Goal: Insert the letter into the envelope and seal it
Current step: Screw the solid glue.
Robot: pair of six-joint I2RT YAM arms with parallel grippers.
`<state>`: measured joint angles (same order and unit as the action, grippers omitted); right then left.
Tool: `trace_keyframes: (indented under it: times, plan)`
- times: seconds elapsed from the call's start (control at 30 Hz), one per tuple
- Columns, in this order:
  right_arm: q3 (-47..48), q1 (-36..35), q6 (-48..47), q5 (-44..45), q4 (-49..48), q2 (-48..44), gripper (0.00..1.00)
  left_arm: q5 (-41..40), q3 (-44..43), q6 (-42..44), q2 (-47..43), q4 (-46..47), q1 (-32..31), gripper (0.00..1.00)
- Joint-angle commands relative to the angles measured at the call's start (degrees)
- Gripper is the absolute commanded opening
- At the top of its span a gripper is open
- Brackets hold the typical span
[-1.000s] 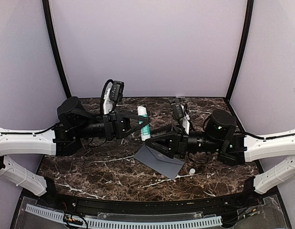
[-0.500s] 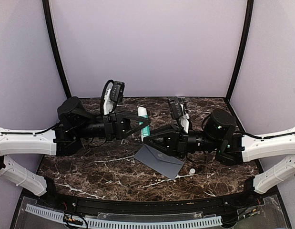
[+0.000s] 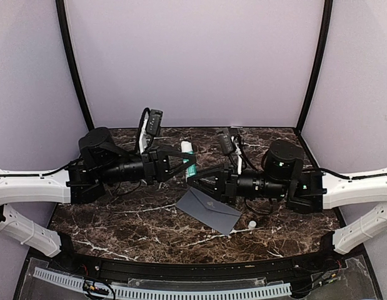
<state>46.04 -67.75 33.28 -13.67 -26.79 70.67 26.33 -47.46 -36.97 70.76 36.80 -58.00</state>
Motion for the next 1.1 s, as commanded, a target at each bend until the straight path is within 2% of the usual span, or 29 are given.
trace_keyframes:
  times: [0.0, 0.17, 0.37, 0.5, 0.67, 0.73, 0.93, 1.07]
  plan:
    - [7.4, 0.0, -2.2, 12.5, 12.8, 0.7, 0.11, -6.2, -0.4, 6.4, -2.4, -10.5, -0.5, 0.0]
    - [16.0, -0.5, -3.6, 20.9, 23.5, 6.8, 0.11, -13.6, -0.5, 7.5, -1.9, -15.0, -1.9, 0.0]
    - [25.1, -3.0, -3.9, 31.9, 33.4, 15.0, 0.09, -21.7, 0.9, 3.7, -1.5, -16.2, -2.2, 0.0]
    - [27.9, -3.9, -3.0, 36.0, 35.7, 17.4, 0.11, -23.9, 2.0, 1.8, -1.4, -16.0, -2.2, 0.0]
    - [27.0, -4.1, -2.0, 36.3, 33.7, 16.9, 0.16, -21.8, 2.3, 0.0, -0.5, -14.0, -2.2, 0.0]
    - [25.5, -4.0, -1.8, 35.3, 32.6, 15.4, 0.23, -21.0, 2.5, -0.9, -0.6, -12.6, -2.2, 0.0]
    - [16.0, -3.4, -3.8, 26.1, 23.1, 5.6, 0.59, -20.1, 1.3, -0.6, -4.2, -13.3, -1.2, 0.0]
    - [7.8, -1.0, -3.0, 16.7, 16.0, -0.5, 0.71, -15.9, 1.8, -1.8, -6.8, -11.0, 0.8, 0.0]
